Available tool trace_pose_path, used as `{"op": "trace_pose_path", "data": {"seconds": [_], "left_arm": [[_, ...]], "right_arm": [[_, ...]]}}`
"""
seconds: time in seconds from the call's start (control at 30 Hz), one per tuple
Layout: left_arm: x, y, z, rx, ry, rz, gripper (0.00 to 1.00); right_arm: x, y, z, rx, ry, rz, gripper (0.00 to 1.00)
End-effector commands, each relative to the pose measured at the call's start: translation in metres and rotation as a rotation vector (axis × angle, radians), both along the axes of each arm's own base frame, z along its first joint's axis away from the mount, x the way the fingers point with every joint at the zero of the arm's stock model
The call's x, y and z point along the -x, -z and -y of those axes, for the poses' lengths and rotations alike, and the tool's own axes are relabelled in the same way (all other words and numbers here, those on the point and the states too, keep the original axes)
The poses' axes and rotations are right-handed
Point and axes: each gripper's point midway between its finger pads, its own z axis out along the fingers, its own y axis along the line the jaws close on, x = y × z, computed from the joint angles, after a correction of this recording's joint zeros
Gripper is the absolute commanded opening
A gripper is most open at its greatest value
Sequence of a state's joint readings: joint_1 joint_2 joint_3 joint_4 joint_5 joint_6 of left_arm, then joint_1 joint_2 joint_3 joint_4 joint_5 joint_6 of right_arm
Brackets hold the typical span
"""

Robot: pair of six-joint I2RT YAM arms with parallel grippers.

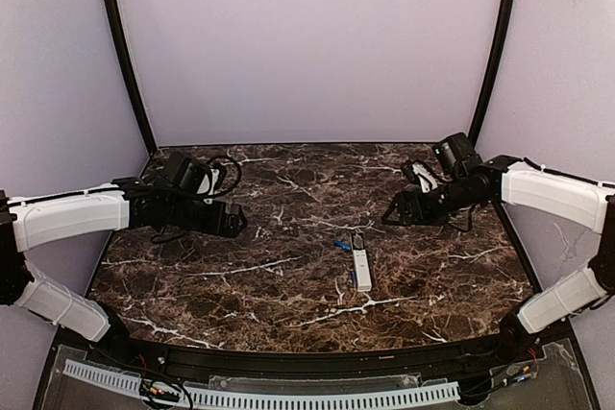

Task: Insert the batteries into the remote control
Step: Pick up the remote control from the center of the board.

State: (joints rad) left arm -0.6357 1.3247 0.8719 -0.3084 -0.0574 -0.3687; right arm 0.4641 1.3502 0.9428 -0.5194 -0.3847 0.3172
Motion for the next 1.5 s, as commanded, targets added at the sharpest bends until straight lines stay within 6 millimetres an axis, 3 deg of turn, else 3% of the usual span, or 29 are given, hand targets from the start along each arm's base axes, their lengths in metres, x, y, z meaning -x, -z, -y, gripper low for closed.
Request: {"op": "trace_pose_path", "data": {"seconds": [0.0,0.23,0.47,0.67,1.2,1.47], "left_arm": [[0.005,0.004,-0.005,-0.022,-0.002,0.007,1.0],[0.004,0.009,-0.005,-0.011,-0.022,0.016,1.0],[0.001,0.007,-0.007,0.003,-0.043,0.037,1.0],[0.002,0.011,-0.006,0.014,-0.045,0.035,1.0],[0.002,0.013,-0.008,0.027,-0.055,0.059,1.0],[0.003,0.013,-0.013,0.025,-0.069,0.074,1.0]], "right_arm": [[0.017,0.013,-0.013,0.162,-0.066,-0.061,0.94],[0.034,0.041,-0.045,0.299,-0.145,-0.131,0.79],[0.034,0.062,-0.068,0.338,-0.166,-0.185,0.64],[0.029,0.071,-0.081,0.349,-0.159,-0.205,0.62],[0.02,0.106,-0.073,0.468,-0.119,-0.237,0.52],[0.017,0.111,-0.071,0.489,-0.097,-0.241,0.45]]}}
